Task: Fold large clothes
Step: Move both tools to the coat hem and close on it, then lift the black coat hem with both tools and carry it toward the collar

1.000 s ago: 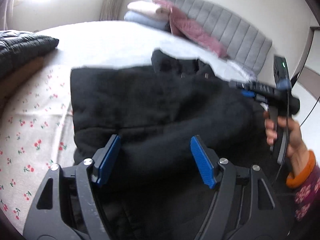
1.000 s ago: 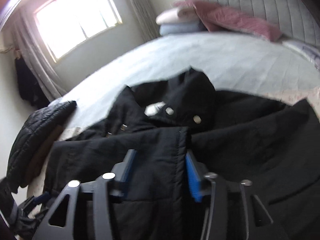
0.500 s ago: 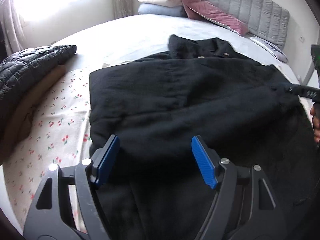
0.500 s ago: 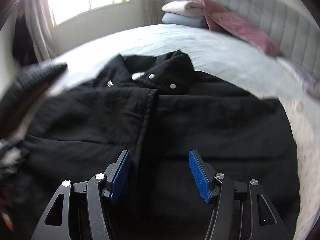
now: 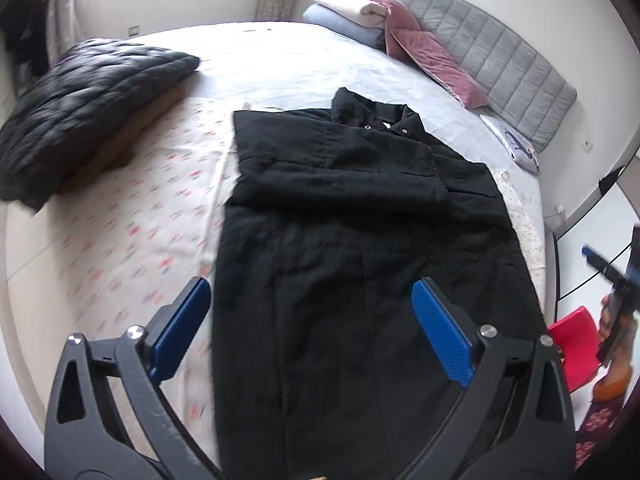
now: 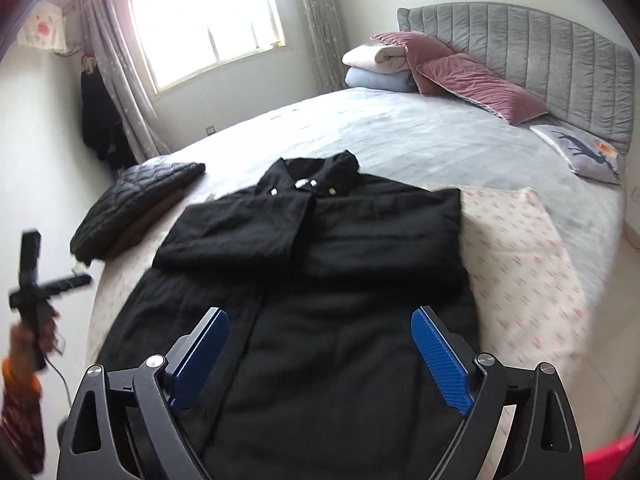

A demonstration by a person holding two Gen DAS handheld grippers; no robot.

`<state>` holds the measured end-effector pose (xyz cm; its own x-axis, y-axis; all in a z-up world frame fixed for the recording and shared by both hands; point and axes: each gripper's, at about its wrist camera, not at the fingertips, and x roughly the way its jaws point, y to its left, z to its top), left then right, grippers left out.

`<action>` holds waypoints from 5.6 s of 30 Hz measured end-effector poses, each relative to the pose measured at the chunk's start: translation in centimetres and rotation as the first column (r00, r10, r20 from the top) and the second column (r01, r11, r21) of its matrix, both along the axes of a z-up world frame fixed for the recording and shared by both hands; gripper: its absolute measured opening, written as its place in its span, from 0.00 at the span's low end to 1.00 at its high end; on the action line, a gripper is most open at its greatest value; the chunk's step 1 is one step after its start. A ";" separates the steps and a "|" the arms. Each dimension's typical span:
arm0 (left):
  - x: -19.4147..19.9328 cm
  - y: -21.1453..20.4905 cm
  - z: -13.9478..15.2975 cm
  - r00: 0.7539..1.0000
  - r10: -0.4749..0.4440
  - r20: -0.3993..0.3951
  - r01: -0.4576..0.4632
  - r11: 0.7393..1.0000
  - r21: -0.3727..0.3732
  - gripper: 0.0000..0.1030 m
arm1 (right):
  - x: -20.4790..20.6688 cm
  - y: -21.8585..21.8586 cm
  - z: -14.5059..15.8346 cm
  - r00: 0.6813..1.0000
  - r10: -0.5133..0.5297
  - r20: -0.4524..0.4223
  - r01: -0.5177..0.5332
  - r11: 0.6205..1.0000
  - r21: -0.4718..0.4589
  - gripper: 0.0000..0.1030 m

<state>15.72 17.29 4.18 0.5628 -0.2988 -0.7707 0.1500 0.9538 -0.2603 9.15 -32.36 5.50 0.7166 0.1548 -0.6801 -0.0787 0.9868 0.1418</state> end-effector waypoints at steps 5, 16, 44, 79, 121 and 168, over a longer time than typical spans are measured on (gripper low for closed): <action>-5.2 3.0 0.2 0.999 -0.010 -0.045 0.008 0.999 -0.033 0.99 | -5.3 -1.8 -1.6 0.999 0.012 -0.047 -0.012 1.000 -0.002 0.93; -10.6 5.8 -9.8 0.945 -0.071 -0.320 0.028 0.990 -0.137 0.99 | -11.7 -7.2 -9.8 0.974 -0.088 -0.208 0.117 0.984 0.132 0.93; -10.4 6.4 -15.3 0.898 -0.332 -0.289 0.069 0.754 -0.653 0.91 | -10.6 -15.7 -19.5 0.956 -0.181 -0.230 0.286 0.748 0.599 0.93; -14.8 2.9 -2.6 0.974 -0.179 0.139 0.225 0.688 -0.690 0.13 | -15.7 -9.5 -9.4 0.983 -0.052 0.175 -0.120 0.538 0.834 0.10; 16.3 1.1 -9.5 0.977 -0.035 -0.209 -0.053 0.914 -0.403 0.21 | 10.9 -18.4 -15.0 0.939 -0.257 -0.229 0.328 0.464 0.823 0.31; 25.6 -2.1 -6.0 0.939 0.241 0.243 -0.265 0.962 0.070 0.06 | 28.0 -13.2 -9.1 0.873 -0.487 0.015 0.487 0.870 -0.074 0.05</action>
